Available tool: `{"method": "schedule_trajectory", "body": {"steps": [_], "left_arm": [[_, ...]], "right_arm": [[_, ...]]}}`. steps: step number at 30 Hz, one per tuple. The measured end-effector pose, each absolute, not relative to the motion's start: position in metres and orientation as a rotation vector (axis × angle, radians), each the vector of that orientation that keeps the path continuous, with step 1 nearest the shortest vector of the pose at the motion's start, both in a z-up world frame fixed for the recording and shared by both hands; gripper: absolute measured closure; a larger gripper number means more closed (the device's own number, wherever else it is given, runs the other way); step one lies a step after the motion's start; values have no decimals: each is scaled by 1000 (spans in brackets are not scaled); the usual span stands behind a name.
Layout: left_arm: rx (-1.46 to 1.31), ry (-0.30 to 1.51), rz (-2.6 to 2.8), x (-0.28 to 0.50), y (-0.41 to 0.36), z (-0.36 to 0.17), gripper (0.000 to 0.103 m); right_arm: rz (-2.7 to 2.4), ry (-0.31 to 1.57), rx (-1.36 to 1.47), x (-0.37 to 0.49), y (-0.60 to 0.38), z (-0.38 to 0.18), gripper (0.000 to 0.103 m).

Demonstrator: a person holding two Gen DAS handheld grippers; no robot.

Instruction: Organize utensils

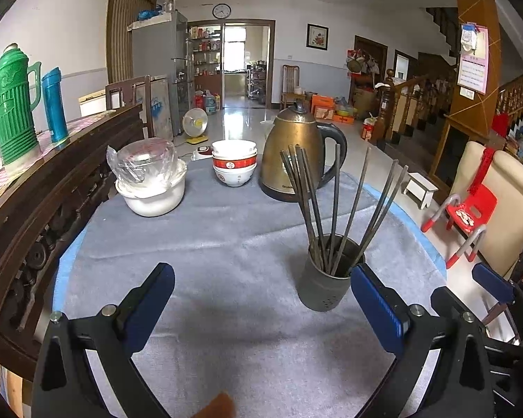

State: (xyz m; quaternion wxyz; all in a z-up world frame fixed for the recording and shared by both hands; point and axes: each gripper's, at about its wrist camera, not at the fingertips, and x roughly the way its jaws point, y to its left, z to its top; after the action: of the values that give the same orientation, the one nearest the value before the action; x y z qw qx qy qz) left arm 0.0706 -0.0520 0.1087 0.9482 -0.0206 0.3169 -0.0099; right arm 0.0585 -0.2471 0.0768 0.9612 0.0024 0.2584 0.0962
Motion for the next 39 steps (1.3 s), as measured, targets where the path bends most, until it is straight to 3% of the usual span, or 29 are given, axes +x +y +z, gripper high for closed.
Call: {"method": "schedule_trajectory", "body": {"steps": [39], "left_arm": [[-33,641,-34,71,-59,112,2]], "right_arm": [[205,522,-1,59,-242,77,23]]}}
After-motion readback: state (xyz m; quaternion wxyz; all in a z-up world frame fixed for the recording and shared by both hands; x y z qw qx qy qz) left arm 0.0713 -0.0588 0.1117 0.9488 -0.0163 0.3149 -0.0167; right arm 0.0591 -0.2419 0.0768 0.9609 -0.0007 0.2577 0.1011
